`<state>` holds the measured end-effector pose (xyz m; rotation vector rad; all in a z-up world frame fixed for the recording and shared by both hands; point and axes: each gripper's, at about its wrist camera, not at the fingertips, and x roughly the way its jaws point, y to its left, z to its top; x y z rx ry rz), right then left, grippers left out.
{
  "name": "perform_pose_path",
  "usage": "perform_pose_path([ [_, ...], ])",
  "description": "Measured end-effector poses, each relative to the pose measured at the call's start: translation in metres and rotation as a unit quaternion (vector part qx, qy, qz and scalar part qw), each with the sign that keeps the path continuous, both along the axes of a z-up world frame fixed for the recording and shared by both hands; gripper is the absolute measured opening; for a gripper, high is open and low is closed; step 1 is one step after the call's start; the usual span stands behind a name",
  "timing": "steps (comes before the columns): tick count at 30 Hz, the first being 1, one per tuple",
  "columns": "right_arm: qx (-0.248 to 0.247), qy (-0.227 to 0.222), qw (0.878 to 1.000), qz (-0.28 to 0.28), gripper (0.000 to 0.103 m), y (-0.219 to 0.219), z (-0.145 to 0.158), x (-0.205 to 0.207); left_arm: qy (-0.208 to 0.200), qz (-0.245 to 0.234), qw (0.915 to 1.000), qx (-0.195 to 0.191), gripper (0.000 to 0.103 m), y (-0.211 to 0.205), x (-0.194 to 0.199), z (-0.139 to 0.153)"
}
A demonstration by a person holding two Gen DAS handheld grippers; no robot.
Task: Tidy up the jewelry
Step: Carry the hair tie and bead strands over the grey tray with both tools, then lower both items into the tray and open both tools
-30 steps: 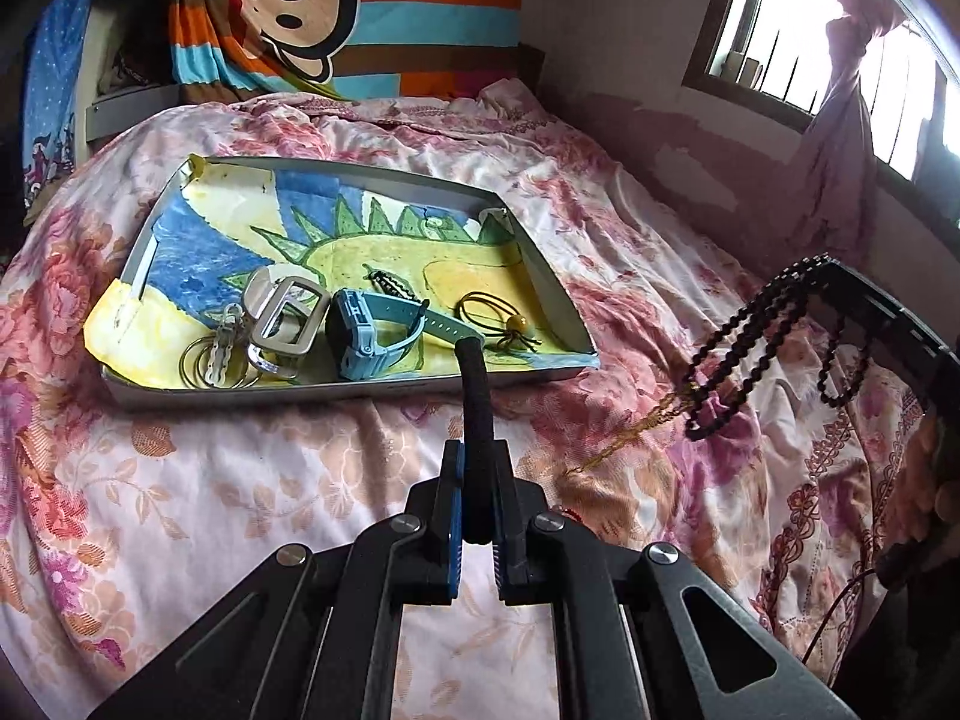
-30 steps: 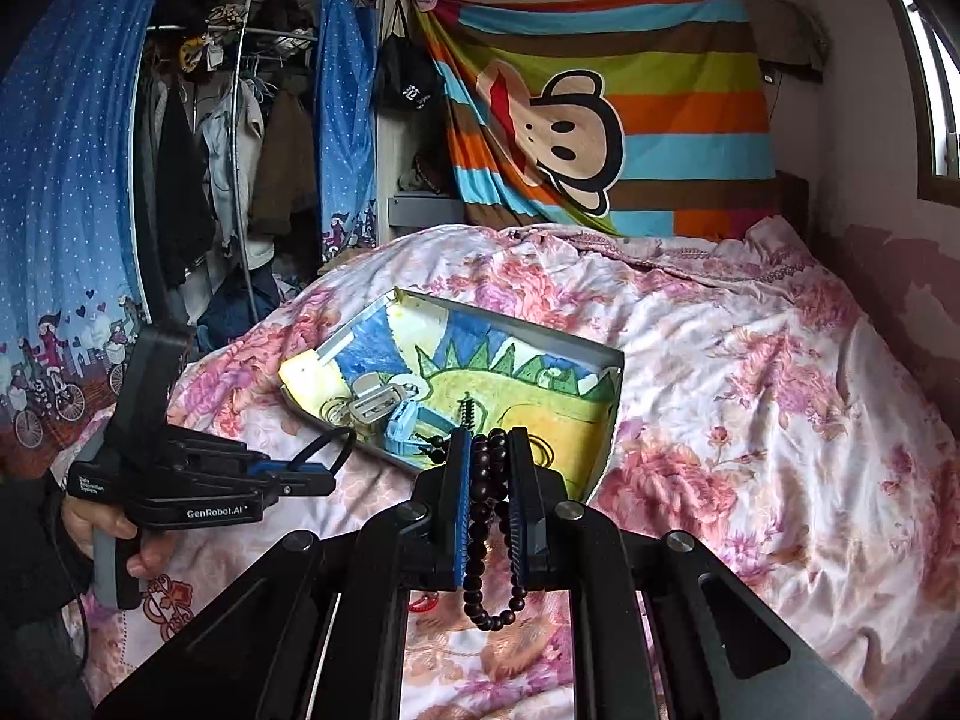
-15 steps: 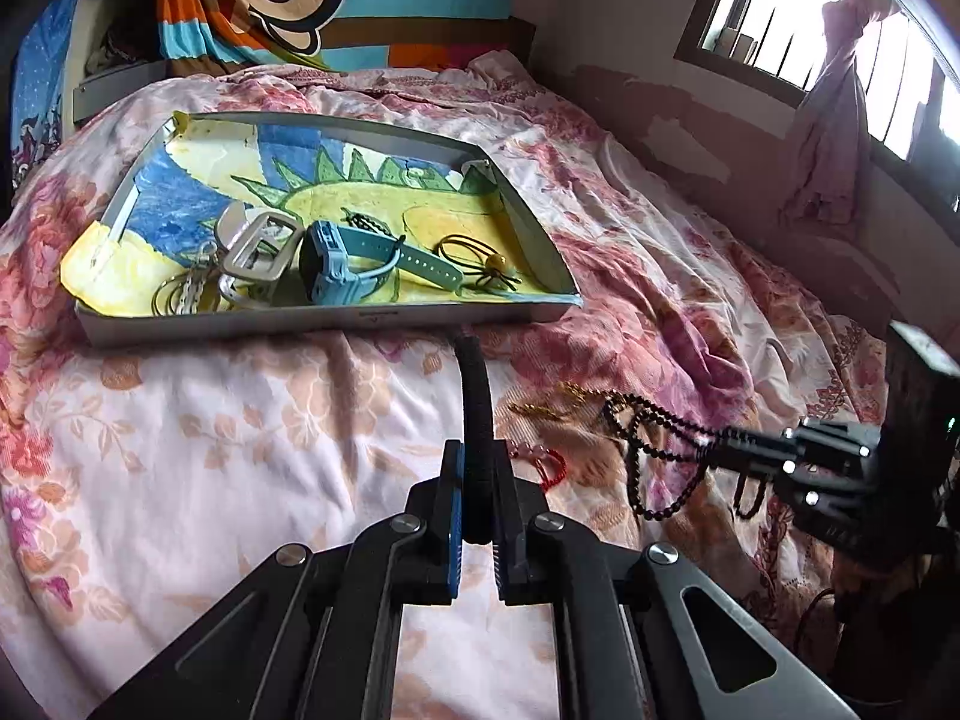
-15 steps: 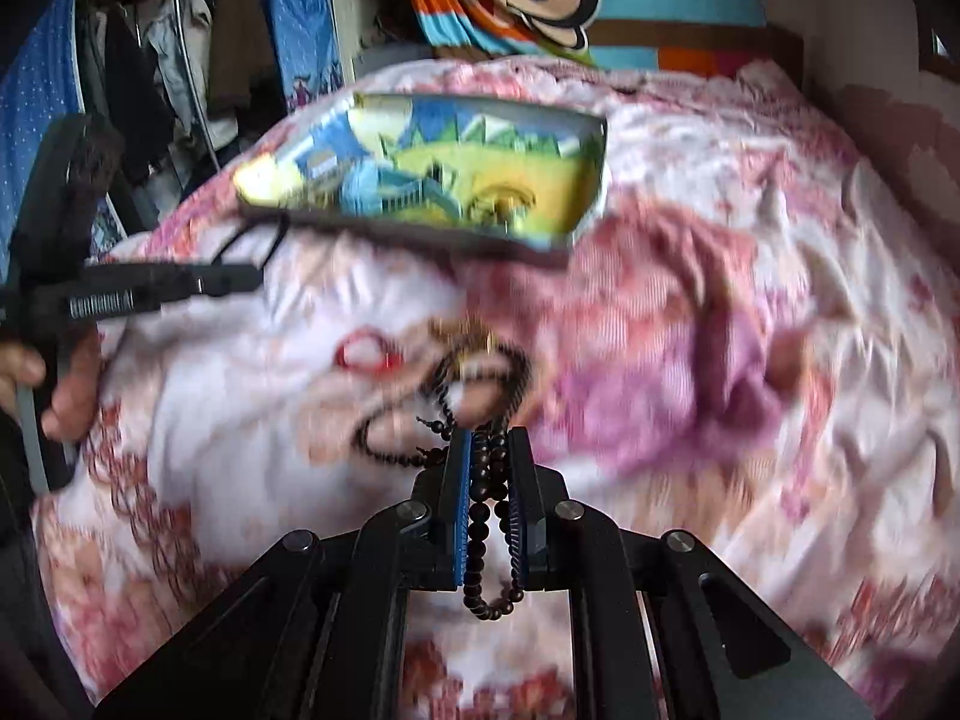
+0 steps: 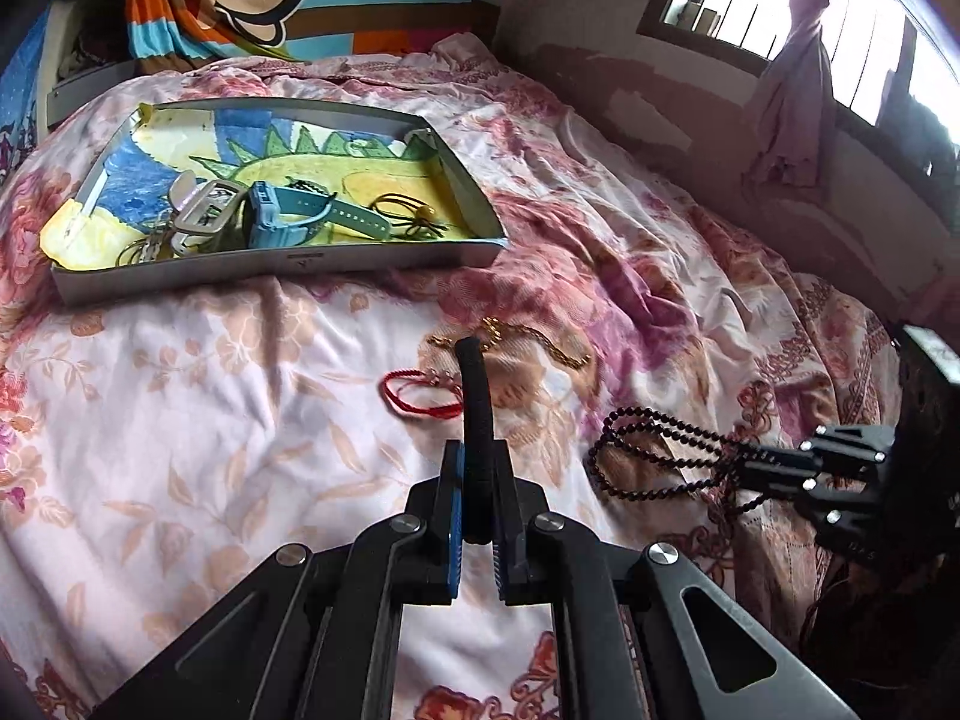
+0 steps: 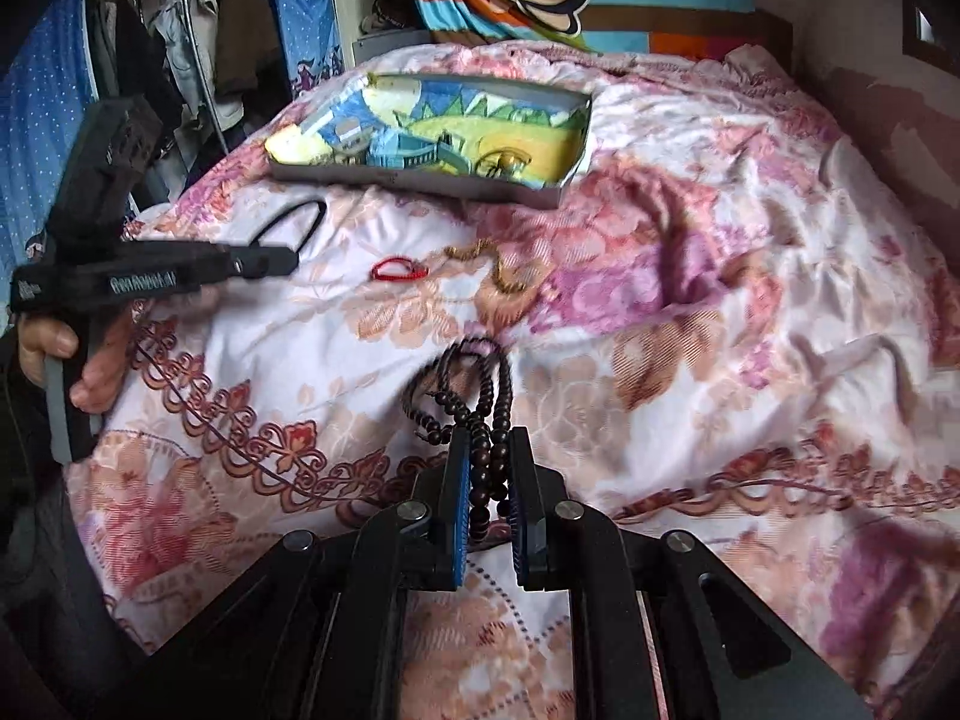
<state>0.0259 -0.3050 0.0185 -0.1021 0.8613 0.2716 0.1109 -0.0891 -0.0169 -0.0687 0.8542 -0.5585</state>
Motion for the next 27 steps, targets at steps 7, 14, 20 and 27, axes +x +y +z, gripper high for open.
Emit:
perform_pose_path([
  [7, 0.006, -0.048, 0.999, 0.004, 0.01, 0.002, 0.039, 0.015, -0.002, -0.017, 0.9998, -0.008, 0.007, -0.014, -0.003, 0.01],
  [14, 0.013, -0.111, 0.993, 0.023, 0.01, 0.02, 0.082, 0.061, -0.03, -0.013, 0.9995, -0.005, 0.007, -0.026, 0.021, 0.041],
  [20, 0.025, -0.159, 0.987, 0.022, 0.01, 0.031, 0.109, 0.122, -0.061, 0.012, 0.9981, -0.002, 0.007, -0.026, 0.068, 0.07],
  [27, 0.054, -0.173, 0.984, 0.0, 0.01, 0.039, 0.099, 0.207, -0.071, 0.077, 0.9945, -0.007, 0.008, -0.018, 0.154, 0.079],
])
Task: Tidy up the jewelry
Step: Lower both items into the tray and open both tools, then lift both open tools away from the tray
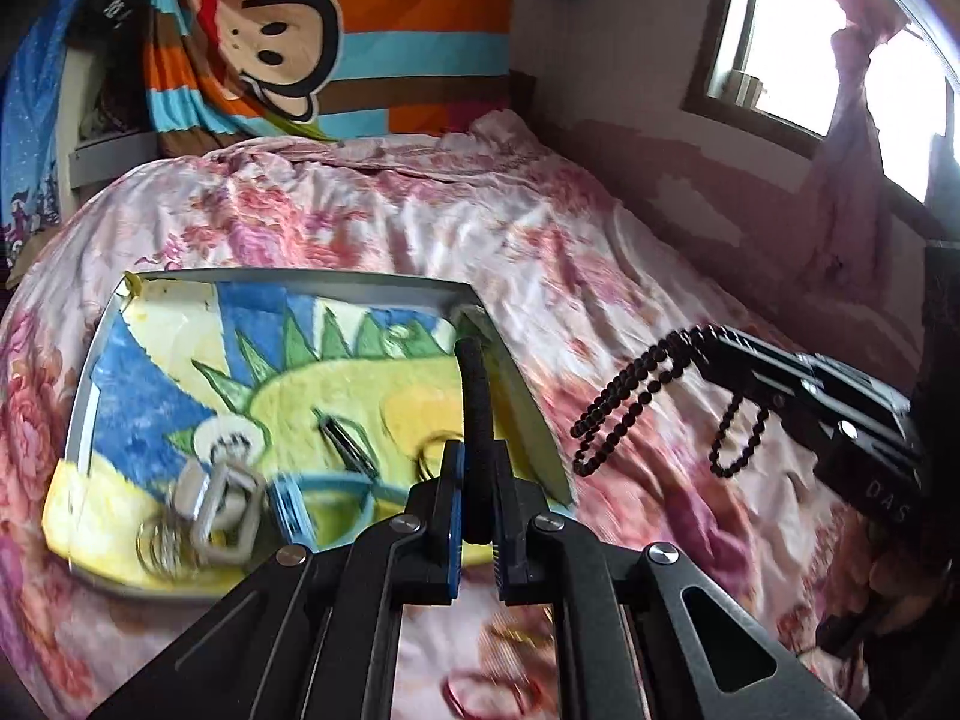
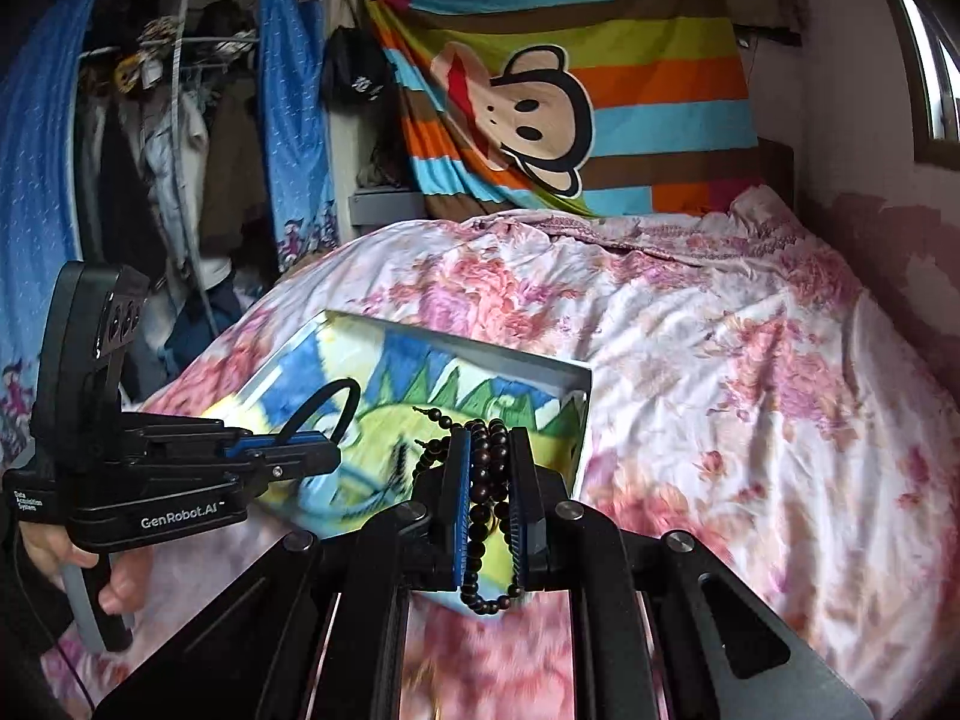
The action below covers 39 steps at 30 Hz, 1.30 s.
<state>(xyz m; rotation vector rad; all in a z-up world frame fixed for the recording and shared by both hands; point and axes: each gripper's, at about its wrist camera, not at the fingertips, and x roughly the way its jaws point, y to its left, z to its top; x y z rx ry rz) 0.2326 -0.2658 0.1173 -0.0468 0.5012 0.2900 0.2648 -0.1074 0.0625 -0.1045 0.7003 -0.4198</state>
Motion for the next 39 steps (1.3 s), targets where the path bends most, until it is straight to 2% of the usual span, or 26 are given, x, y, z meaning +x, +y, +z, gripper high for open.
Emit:
perform_pose_path([
  [4, 0.02, 0.018, 1.0, -0.011, 0.01, 0.0, -0.029, 0.04, 0.016, 0.031, 0.9994, -0.002, 0.008, 0.001, 0.044, -0.015],
  [10, 0.041, 0.064, 0.997, -0.008, 0.01, -0.004, -0.079, 0.075, 0.069, 0.054, 0.9959, 0.021, 0.008, -0.008, 0.092, -0.054],
  [16, 0.047, 0.087, 0.995, -0.001, 0.011, -0.009, -0.112, 0.084, 0.096, 0.058, 0.9934, 0.026, 0.008, -0.014, 0.106, -0.076],
  [21, 0.035, 0.096, 0.995, -0.007, 0.012, -0.012, -0.118, 0.085, 0.101, 0.05, 0.9931, 0.031, 0.008, -0.017, 0.108, -0.082],
  [23, 0.029, 0.095, 0.995, -0.011, 0.017, -0.014, -0.118, 0.084, 0.109, 0.053, 0.992, 0.034, 0.009, -0.017, 0.11, -0.085],
  [24, 0.026, 0.094, 0.995, -0.013, 0.02, -0.015, -0.118, 0.083, 0.113, 0.056, 0.9914, 0.034, 0.013, -0.017, 0.111, -0.085],
  [26, 0.024, 0.094, 0.995, -0.013, 0.032, -0.017, -0.118, 0.081, 0.118, 0.061, 0.9907, 0.028, 0.023, -0.014, 0.112, -0.085],
  [29, 0.015, 0.094, 0.995, -0.012, 0.034, -0.016, -0.118, 0.078, 0.114, 0.066, 0.9911, 0.017, 0.041, -0.01, 0.109, -0.083],
  [31, 0.004, 0.09, 0.996, -0.011, 0.034, -0.014, -0.117, 0.075, 0.106, 0.076, 0.9914, 0.011, 0.062, -0.007, 0.104, -0.079],
  [33, -0.004, 0.085, 0.996, -0.011, 0.038, -0.013, -0.114, 0.071, 0.093, 0.084, 0.9921, -0.003, 0.065, -0.003, 0.098, -0.072],
  [35, -0.01, 0.077, 0.997, -0.012, 0.048, -0.013, -0.111, 0.065, 0.09, 0.083, 0.9924, -0.011, 0.069, -0.001, 0.094, -0.067],
  [37, -0.016, 0.069, 0.997, -0.014, 0.051, -0.013, -0.106, 0.059, 0.082, 0.089, 0.9925, -0.014, 0.079, 0.001, 0.088, -0.06],
  [39, -0.023, 0.061, 0.998, -0.017, 0.055, -0.014, -0.101, 0.051, 0.063, 0.095, 0.9932, -0.02, 0.084, 0.004, 0.078, -0.052],
])
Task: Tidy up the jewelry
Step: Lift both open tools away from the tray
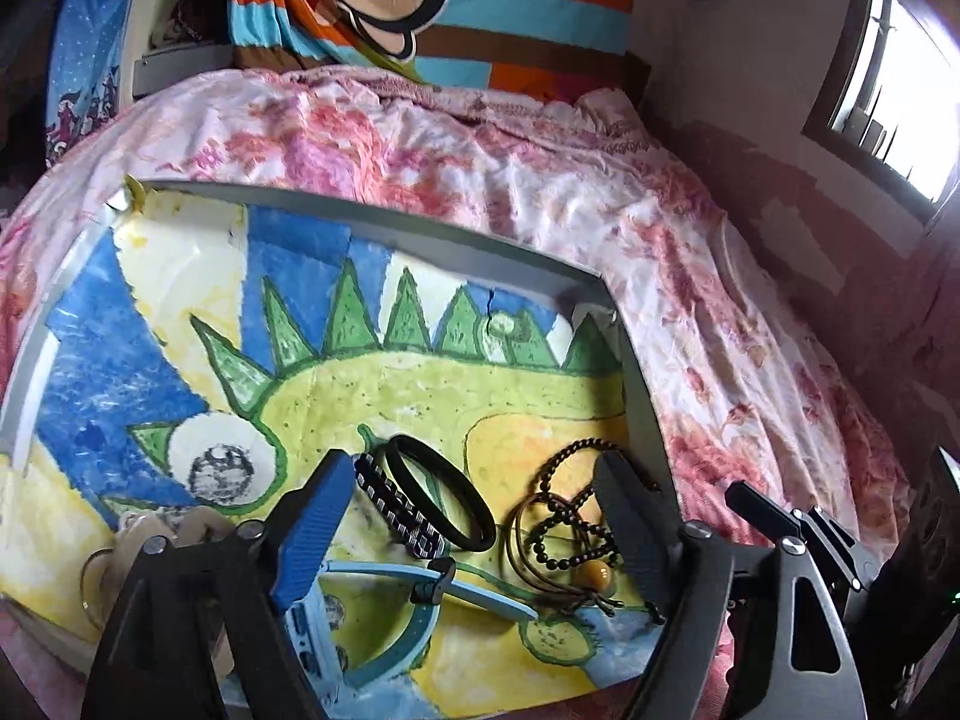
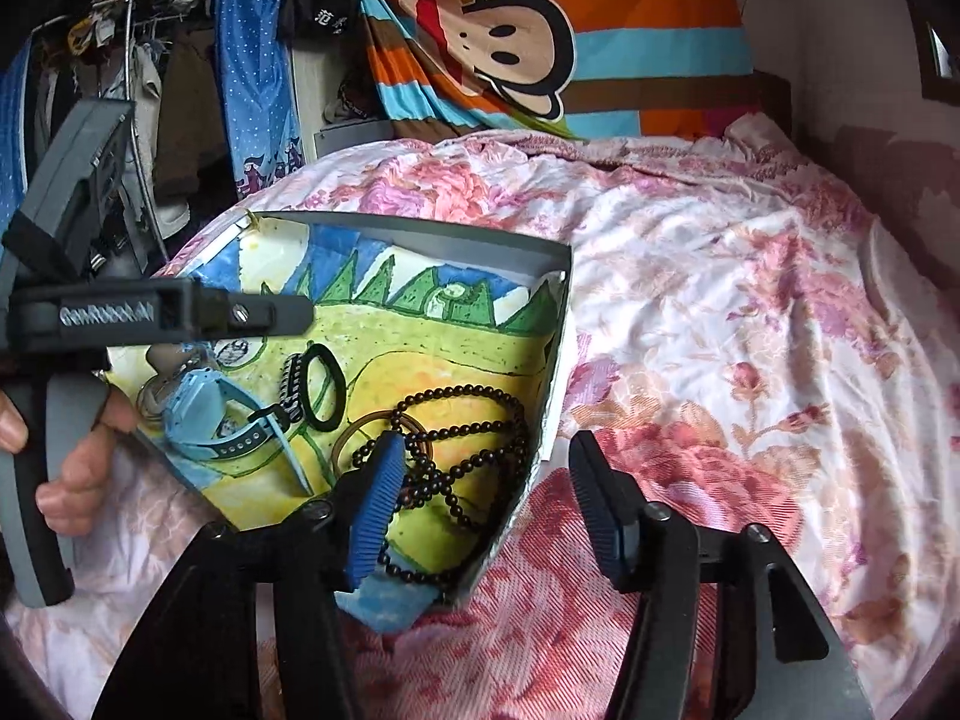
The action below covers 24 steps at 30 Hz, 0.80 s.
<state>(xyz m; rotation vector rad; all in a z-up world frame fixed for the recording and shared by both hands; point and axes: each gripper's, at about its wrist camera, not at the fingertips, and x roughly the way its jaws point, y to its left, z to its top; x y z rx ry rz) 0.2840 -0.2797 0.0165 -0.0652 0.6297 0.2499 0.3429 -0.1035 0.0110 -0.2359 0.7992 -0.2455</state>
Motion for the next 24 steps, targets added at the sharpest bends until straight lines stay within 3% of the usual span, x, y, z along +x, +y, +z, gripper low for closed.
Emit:
perform_pose_path([
  [3, -0.007, -0.016, 1.0, -0.001, 0.069, -0.001, 0.01, -0.015, -0.021, 0.014, 0.9997, 0.001, 0.095, 0.005, -0.016, 0.012],
  [9, -0.021, -0.042, 0.999, -0.001, 0.088, -0.001, 0.032, -0.052, -0.06, 0.042, 0.9973, 0.001, 0.102, 0.021, -0.054, 0.032],
  [17, -0.018, -0.073, 0.997, -0.004, 0.09, 0.001, 0.06, -0.111, -0.109, 0.056, 0.9924, 0.009, 0.103, 0.039, -0.126, 0.053],
  [24, -0.012, -0.089, 0.996, -0.005, 0.09, 0.0, 0.078, -0.167, -0.136, 0.07, 0.988, 0.022, 0.103, 0.053, -0.202, 0.056],
])
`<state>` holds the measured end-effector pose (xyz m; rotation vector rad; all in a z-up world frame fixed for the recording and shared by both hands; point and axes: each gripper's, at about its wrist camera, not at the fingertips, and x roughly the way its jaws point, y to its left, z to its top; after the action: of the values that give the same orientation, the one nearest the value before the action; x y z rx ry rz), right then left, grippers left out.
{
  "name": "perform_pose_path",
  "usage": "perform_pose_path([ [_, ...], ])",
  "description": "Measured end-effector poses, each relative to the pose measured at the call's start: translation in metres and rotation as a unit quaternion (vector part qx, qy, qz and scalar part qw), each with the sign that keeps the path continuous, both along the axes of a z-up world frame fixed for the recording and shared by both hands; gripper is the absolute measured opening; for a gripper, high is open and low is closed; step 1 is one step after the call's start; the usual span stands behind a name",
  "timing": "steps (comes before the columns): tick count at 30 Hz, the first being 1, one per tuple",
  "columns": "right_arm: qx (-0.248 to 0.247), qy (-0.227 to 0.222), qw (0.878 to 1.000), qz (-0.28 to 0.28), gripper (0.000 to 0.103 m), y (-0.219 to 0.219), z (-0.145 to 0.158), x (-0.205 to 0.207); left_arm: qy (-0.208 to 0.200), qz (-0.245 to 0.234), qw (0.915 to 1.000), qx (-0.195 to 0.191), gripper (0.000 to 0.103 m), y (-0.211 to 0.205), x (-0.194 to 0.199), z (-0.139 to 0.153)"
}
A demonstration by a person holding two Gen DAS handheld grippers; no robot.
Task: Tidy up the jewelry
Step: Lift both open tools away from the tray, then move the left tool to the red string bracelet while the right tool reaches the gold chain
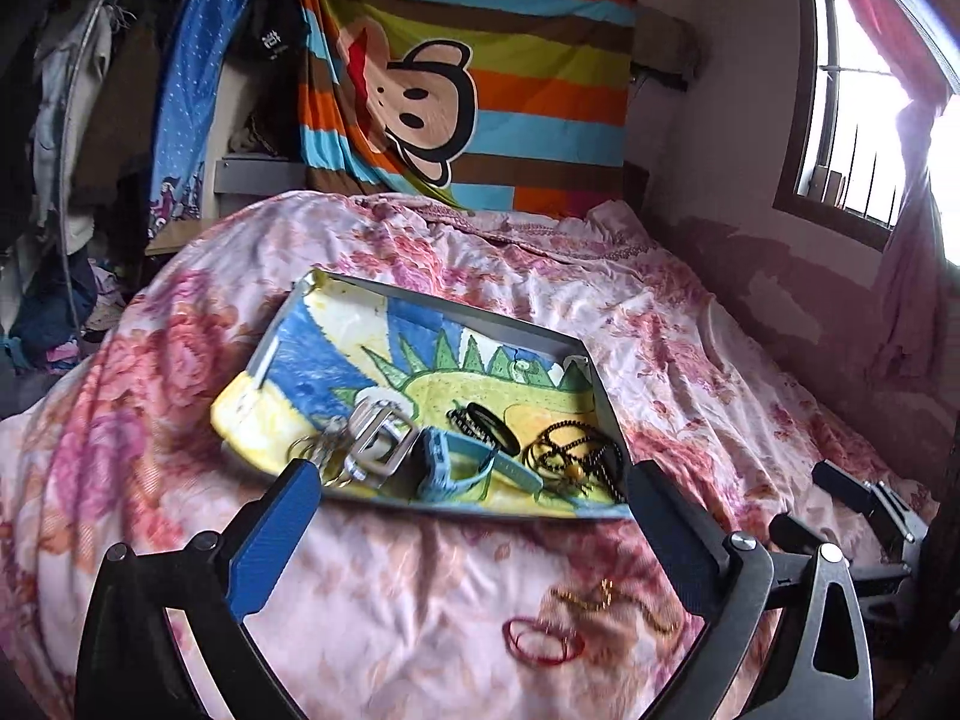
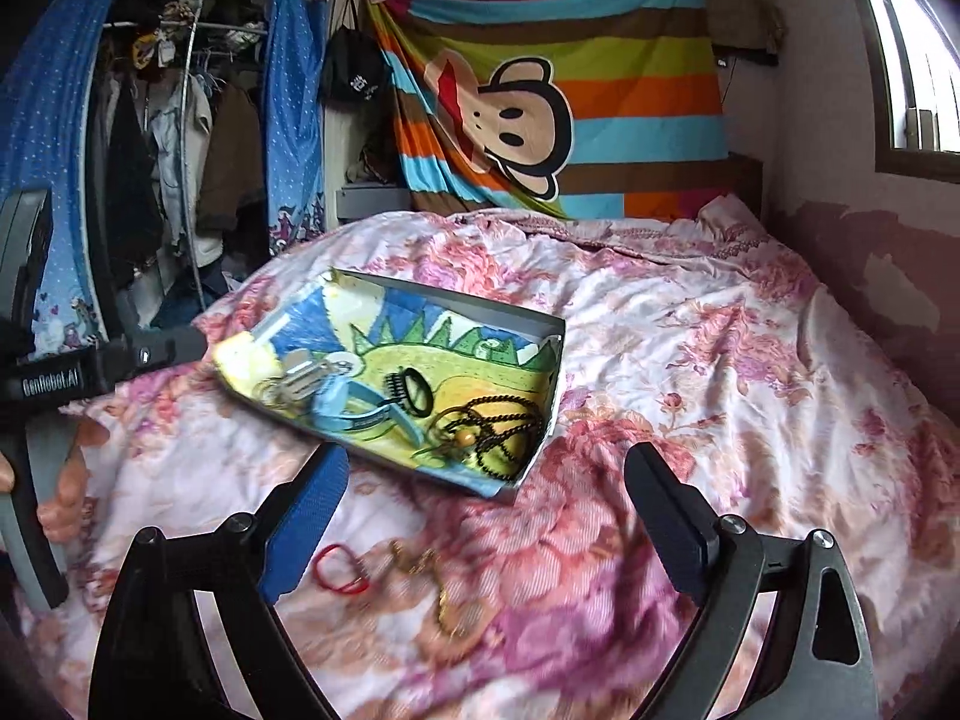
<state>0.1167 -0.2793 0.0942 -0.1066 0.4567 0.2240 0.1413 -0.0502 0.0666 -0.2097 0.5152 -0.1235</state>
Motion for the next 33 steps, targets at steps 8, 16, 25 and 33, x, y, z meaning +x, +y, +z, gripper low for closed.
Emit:
perform_pose_path([
  [8, 0.012, 0.004, 1.0, 0.014, 0.091, -0.004, 0.005, -0.075, -0.001, 0.008, 0.9997, 0.023, 0.103, 0.011, -0.076, -0.01],
  [16, 0.006, 0.027, 1.0, -0.002, 0.091, -0.01, -0.027, -0.114, 0.013, 0.006, 0.9981, 0.06, 0.103, 0.011, -0.124, -0.034],
  [25, -0.01, 0.062, 0.998, -0.009, 0.091, -0.013, -0.068, -0.114, 0.057, 0.009, 0.9964, 0.062, 0.103, 0.009, -0.128, -0.064],
  [33, -0.006, 0.084, 0.996, -0.019, 0.091, -0.017, -0.083, -0.108, 0.088, 0.02, 0.9951, 0.039, 0.103, 0.014, -0.121, -0.08],
])
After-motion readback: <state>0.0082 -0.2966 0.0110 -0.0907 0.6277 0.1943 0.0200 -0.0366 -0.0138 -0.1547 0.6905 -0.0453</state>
